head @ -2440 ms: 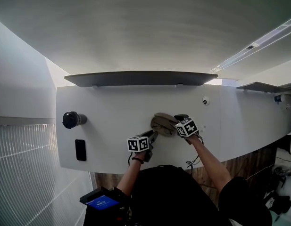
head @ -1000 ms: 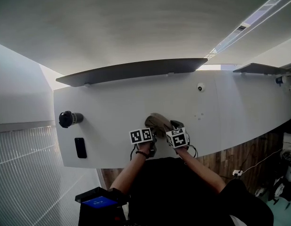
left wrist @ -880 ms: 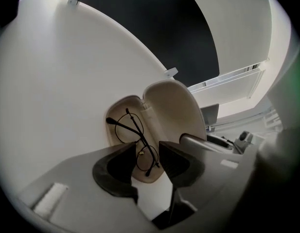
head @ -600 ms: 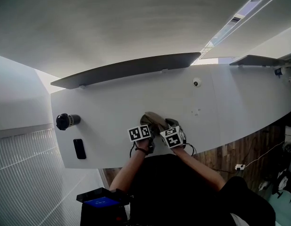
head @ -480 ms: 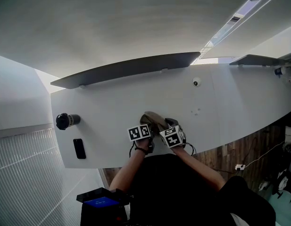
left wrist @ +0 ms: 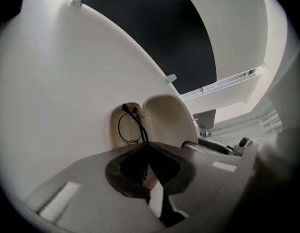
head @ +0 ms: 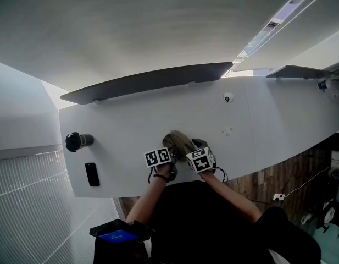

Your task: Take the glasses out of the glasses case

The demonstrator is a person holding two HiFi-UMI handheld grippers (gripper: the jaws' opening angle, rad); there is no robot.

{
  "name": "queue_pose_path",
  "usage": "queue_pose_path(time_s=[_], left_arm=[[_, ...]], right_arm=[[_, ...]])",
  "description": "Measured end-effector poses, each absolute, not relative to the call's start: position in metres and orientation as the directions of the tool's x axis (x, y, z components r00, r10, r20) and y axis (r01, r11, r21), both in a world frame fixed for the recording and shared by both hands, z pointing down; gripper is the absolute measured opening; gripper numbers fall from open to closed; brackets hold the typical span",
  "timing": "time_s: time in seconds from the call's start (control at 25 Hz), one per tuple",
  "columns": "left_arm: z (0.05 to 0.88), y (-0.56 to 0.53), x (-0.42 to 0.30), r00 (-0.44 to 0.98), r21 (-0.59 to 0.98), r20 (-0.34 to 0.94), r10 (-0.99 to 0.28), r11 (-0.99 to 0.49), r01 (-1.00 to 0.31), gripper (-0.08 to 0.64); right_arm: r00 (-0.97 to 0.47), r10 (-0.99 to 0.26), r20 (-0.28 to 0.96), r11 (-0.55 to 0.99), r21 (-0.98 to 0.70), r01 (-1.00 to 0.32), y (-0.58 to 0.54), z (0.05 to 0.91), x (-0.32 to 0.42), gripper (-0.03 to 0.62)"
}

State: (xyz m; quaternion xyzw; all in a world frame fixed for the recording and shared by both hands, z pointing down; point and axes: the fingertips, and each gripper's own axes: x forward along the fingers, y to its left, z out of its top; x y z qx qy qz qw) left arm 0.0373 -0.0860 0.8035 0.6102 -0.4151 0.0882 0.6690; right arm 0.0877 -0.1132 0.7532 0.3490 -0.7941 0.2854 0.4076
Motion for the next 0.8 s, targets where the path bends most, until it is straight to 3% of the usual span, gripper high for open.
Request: queue_pose_path(time_s=[0.8], left_arm=[[0.727, -0.083, -0.014, 0.685, 0.905, 0.414, -0.6, 0.194, -0.378, 0.008]], right_arm=[[-0.433, -0.416, 0.8, 0.601, -0.116, -0.791, -0.113, 0.721, 0.094, 0.17]])
